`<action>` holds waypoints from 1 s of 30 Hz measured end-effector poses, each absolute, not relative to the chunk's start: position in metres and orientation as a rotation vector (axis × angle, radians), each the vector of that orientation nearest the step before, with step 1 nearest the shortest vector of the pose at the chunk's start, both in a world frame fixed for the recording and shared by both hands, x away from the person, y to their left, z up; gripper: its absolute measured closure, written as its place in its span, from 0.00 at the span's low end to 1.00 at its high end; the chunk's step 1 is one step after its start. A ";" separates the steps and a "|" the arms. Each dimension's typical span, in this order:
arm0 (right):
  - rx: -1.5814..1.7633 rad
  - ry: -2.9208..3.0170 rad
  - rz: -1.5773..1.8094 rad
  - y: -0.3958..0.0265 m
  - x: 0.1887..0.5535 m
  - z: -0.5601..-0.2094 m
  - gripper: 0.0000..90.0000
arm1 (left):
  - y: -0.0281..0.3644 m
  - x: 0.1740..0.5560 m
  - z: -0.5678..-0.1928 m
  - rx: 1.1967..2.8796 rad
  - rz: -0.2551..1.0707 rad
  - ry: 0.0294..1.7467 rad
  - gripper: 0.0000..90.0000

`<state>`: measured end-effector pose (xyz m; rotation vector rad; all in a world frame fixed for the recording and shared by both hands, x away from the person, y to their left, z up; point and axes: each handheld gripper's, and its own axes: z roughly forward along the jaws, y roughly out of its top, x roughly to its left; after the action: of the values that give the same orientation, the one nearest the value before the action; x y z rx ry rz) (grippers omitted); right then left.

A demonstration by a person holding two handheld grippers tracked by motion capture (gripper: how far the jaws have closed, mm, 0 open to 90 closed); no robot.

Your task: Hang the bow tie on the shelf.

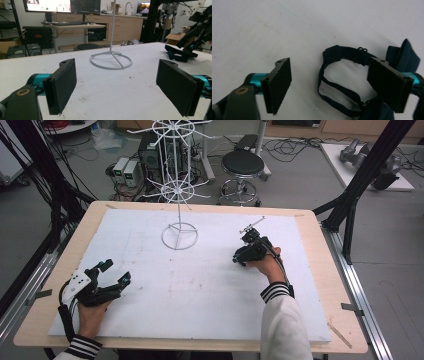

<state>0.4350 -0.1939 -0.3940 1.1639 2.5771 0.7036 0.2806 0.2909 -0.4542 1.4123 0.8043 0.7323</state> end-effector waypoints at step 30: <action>1.139 2.647 0.566 -0.182 0.441 -0.406 0.63 | 0.291 0.280 -0.454 1.412 0.730 0.801 0.19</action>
<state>0.4411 -0.1823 -0.4064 1.1391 2.6467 0.5657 0.2805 0.2909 -0.4543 1.4124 0.8011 0.7303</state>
